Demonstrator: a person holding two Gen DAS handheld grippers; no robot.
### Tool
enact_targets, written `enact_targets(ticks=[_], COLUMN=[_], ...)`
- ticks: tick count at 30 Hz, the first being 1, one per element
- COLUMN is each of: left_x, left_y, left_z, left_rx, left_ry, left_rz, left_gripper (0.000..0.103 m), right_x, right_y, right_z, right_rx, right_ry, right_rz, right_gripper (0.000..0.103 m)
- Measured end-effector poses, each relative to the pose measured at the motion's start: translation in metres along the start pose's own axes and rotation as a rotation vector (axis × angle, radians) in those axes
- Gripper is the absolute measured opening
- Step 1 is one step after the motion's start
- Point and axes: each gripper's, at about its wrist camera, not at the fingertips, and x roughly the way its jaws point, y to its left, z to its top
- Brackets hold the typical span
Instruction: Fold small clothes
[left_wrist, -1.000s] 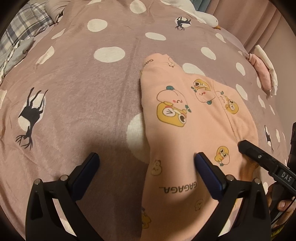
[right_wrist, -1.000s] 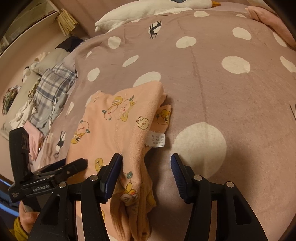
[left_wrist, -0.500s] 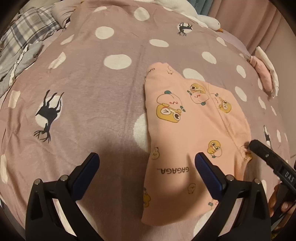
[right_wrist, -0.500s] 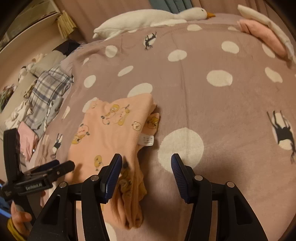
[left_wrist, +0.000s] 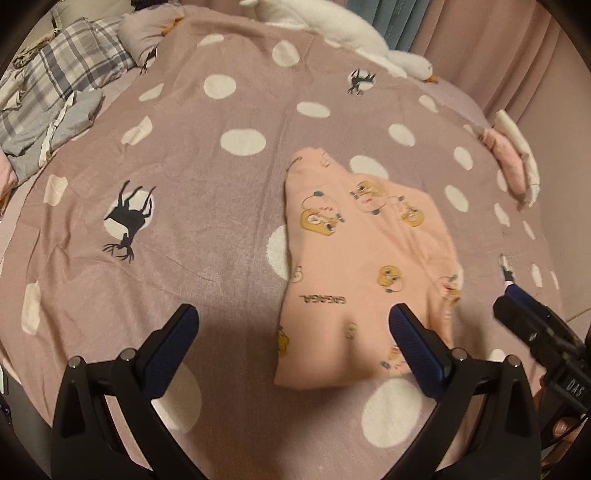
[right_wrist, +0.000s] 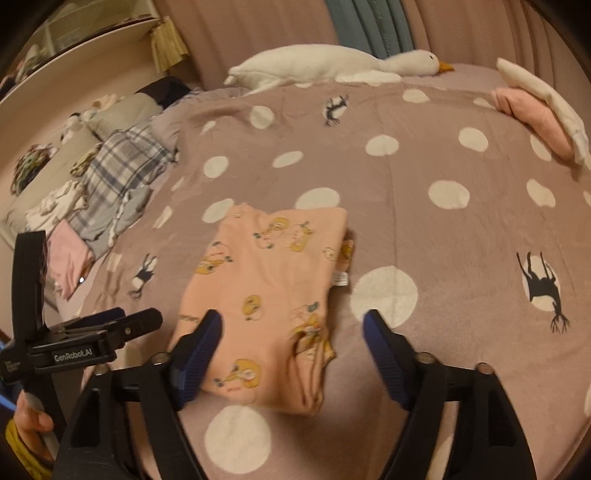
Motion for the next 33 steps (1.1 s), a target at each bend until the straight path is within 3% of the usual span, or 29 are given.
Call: enact_targets(ticks=[6,8,12,16,19,22,33], left_x=[-0.029,-0.035,-0.044,-0.048,-0.043,-0.041,-0.042], left_y=[-0.009,-0.013,-0.023,-0.021,-0.022,-0.021,-0.02], left_z=[-0.011,-0.014,-0.018,-0.022,-0.024,-0.026,-0.026], left_rx=[0.014,0.027,0.075,0.063,0.077,0.076,0.076], left_ry=[-0.024,-0.026,-0.02,-0.014,-0.012,-0.006,-0.012], left_rz=[0.032,0.044,0.159,0.128,0.16,0.152,0.146], left_gripper=[0.103,0.103,0.103,0.103,0.103,0.103,0.103], right_x=[-0.018,-0.023,-0.031,-0.04,-0.037,-0.028,-0.035], right_y=[0.019,0.025,0.035,0.044,0.046,0.043,0.053], right_z=[-0.005,-0.006,-0.009,-0.013,-0.015,-0.018,-0.018], right_rx=[-0.047,-0.055,-0.088,-0.103,-0.116,-0.1,-0.128], right_ry=[-0.013,-0.018,-0.021,-0.045,-0.048,-0.017,-0.038], right_rz=[0.015,0.01,-0.032,-0.042,-0.066,-0.082,-0.094], right_gripper=[0.101,0.102,0.102,0.102,0.102,0.102,0.102])
